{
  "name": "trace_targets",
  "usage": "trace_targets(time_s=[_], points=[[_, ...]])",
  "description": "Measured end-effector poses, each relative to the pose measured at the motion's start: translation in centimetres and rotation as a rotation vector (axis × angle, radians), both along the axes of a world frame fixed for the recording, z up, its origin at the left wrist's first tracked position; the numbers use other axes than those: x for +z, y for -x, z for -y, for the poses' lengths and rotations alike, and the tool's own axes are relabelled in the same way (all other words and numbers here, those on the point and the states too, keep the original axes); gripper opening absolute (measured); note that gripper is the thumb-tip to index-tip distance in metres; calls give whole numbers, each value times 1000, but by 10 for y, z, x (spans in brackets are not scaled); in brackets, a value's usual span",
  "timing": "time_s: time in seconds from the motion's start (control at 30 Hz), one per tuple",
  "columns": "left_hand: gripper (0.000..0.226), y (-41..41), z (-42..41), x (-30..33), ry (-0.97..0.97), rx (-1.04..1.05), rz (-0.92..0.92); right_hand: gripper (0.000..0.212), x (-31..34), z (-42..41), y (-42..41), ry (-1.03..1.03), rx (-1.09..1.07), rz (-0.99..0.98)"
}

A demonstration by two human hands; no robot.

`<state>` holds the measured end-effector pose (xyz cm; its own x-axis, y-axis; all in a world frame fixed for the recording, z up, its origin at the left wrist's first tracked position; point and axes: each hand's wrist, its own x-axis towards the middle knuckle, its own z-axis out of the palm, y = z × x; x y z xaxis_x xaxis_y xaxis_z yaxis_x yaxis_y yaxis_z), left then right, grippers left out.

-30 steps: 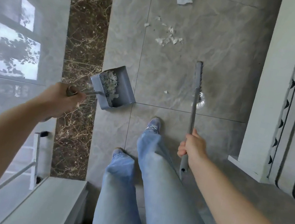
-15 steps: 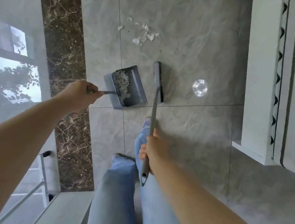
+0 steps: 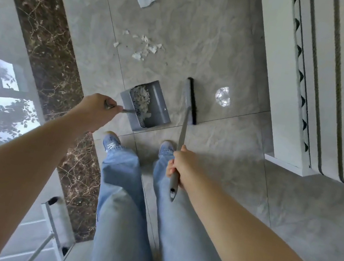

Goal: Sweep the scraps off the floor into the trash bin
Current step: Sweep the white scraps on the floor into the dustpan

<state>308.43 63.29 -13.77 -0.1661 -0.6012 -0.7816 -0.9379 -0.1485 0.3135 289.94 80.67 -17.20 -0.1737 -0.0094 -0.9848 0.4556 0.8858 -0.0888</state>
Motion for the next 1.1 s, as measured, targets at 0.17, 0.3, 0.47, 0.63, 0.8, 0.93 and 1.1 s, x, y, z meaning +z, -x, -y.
trace_targets(time_s=[0.17,0.3,0.47,0.63,0.8,0.93,1.1], points=[[40,3,5,-3,-13,-36,-5,38,8,-1,-22,-7,-234,215],[37,0,5,0,-8,-36,-7,47,30,1,-3,81,-364,302],[40,-1,3,0,-2,-31,-17,40,67,-10,8,281,-587,440],[40,-1,4,2,-2,-45,-62,39,72,-7,-7,238,-557,373],[34,1,6,5,-20,-57,-83,16,69,15,-20,105,-368,265],[39,3,8,1,-21,-44,-79,24,66,28,-26,69,-149,135],[45,3,9,0,-16,-35,-70,47,50,32,-36,59,73,-30]])
